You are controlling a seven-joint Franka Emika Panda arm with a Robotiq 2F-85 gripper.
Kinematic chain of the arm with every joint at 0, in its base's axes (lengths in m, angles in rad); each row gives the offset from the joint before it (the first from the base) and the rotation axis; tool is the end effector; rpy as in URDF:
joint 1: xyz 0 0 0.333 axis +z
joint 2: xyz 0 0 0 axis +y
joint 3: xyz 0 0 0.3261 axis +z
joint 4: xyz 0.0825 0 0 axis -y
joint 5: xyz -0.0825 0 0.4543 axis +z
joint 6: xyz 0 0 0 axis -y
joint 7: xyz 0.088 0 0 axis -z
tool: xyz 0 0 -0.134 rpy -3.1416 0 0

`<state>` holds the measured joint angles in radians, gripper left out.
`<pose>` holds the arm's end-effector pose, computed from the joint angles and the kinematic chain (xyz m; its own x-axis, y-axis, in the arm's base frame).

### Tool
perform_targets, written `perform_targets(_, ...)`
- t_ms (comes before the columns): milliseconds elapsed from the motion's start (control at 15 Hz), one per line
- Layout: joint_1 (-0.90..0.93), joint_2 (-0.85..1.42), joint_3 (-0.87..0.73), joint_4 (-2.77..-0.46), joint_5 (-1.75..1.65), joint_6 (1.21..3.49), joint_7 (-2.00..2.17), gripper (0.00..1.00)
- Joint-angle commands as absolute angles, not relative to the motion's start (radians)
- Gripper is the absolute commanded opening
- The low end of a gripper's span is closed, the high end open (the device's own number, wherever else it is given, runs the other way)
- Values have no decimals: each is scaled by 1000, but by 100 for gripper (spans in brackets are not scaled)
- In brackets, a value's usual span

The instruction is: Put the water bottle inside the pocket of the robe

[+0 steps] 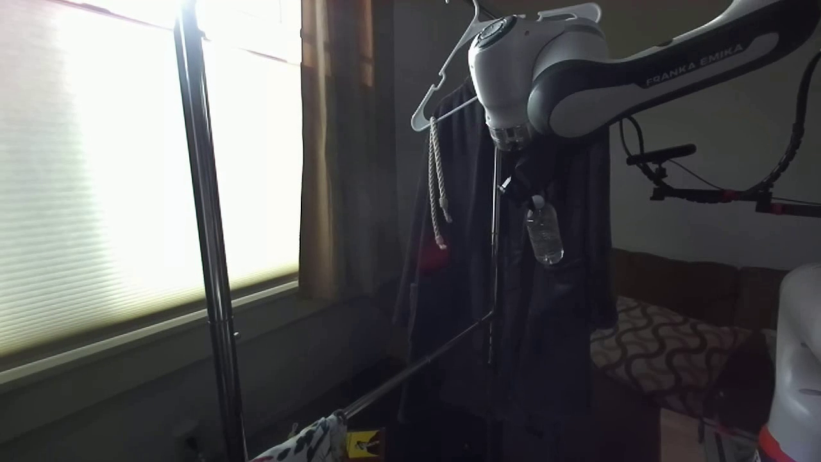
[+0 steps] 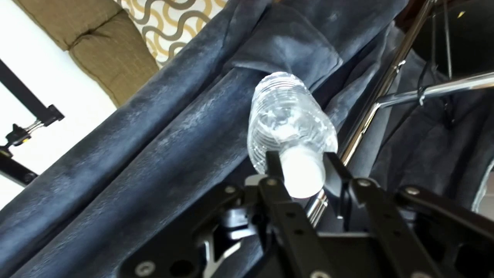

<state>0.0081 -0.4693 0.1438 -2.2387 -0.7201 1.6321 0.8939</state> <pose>0.4691 -0.0075 0.5420 0.7876 -0.4300 0.4414 -0.6162 -0.5563 0.5576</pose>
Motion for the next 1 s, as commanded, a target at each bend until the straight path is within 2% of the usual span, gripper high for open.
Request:
perform_targets(0, 6, -581, 165, -2324, -849, 1631, 919, 8)
perform_targets(467, 21, -572, 115, -2408, -924, 1698, 881, 8)
perform_targets(933, -37, -423, -18, -2424, -1024, 1955, 831, 8)
